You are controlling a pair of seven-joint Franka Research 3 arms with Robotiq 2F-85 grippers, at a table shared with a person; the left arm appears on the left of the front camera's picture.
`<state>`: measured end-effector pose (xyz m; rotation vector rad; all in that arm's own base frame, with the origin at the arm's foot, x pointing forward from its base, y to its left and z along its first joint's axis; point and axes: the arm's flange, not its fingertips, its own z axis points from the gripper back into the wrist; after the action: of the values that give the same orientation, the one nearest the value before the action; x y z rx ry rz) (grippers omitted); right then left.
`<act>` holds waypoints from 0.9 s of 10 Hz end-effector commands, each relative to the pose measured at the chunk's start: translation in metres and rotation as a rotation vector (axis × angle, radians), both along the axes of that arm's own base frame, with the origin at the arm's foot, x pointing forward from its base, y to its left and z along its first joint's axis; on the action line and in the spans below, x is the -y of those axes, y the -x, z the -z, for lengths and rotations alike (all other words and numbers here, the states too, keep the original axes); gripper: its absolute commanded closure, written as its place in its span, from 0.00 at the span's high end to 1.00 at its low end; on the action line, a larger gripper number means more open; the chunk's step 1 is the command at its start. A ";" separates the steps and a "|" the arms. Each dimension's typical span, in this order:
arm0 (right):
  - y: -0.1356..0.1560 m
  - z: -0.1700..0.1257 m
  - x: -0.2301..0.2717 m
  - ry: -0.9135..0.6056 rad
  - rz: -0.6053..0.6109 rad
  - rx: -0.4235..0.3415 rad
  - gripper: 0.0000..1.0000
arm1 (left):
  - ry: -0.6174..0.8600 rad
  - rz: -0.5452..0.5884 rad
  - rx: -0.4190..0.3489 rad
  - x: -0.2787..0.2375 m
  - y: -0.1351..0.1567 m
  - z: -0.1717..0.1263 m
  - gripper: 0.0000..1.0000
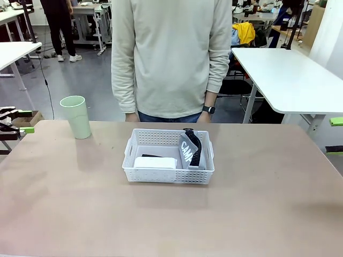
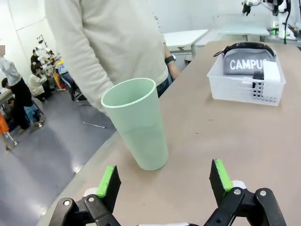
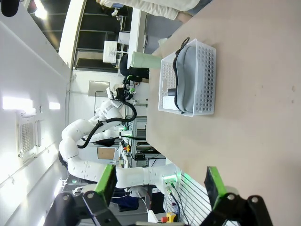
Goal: Efficiently arrange items inside the basket to fit them all.
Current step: Pick up the Reusable plastic cup and place it inside the Organizing basket.
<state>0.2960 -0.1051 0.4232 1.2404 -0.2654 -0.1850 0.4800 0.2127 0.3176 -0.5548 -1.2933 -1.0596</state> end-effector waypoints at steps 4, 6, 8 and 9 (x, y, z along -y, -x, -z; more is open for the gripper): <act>0.000 -0.005 -0.001 -0.020 0.009 -0.008 1.00 | -0.071 -0.094 0.054 0.052 -0.040 0.022 1.00; 0.000 -0.005 -0.001 -0.020 0.009 -0.008 1.00 | -0.127 -0.076 0.001 0.075 -0.074 0.034 1.00; 0.000 -0.005 -0.001 -0.020 0.009 -0.008 1.00 | -0.193 -0.124 -0.025 0.079 -0.092 0.046 1.00; 0.000 -0.005 -0.001 -0.020 0.009 -0.008 1.00 | -0.202 -0.142 -0.057 0.073 -0.093 0.051 1.00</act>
<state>0.2960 -0.1052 0.4231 1.2404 -0.2654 -0.1852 0.5714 0.1307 0.2684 -0.3646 -1.1416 -1.0475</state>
